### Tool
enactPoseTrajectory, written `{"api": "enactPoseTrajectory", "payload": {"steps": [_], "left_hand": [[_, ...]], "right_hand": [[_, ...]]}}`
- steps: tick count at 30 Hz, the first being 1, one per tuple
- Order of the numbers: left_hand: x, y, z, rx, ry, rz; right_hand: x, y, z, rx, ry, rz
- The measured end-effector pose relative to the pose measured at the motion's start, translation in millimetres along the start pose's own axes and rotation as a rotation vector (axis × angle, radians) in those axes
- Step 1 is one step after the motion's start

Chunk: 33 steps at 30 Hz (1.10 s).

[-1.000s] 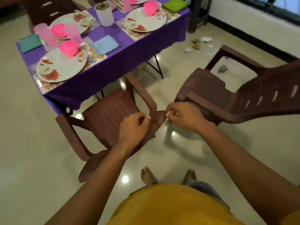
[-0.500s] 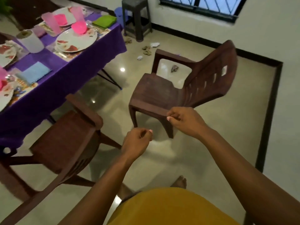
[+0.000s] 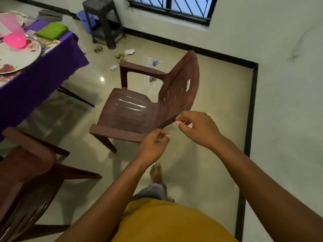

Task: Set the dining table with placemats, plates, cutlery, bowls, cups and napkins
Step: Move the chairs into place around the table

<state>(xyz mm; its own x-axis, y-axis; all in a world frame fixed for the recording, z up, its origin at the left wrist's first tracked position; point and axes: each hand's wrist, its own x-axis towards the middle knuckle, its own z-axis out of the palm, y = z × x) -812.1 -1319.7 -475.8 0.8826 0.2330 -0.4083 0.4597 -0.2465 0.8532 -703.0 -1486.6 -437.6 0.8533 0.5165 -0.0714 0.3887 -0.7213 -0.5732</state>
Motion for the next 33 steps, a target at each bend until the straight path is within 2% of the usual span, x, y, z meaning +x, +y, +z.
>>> {"api": "enactPoseTrajectory", "payload": {"steps": [6, 11, 16, 22, 26, 33], "left_hand": [[87, 34, 24, 0.024, 0.063, 0.1], [166, 48, 37, 0.106, -0.086, 0.063], [215, 28, 40, 0.226, -0.165, -0.123], [238, 29, 44, 0.323, -0.226, -0.275], [253, 27, 50, 0.286, -0.228, -0.374], [269, 26, 65, 0.299, -0.125, -0.709]], "right_hand": [[81, 26, -22, -0.146, 0.029, -0.091], [154, 55, -23, -0.305, -0.089, -0.128], [219, 81, -20, -0.67, -0.352, -0.181], [289, 88, -7, -0.931, -0.674, -0.283], [333, 100, 7, -1.025, -0.803, -0.379], [401, 113, 30, -1.139, -0.962, -0.558]]}}
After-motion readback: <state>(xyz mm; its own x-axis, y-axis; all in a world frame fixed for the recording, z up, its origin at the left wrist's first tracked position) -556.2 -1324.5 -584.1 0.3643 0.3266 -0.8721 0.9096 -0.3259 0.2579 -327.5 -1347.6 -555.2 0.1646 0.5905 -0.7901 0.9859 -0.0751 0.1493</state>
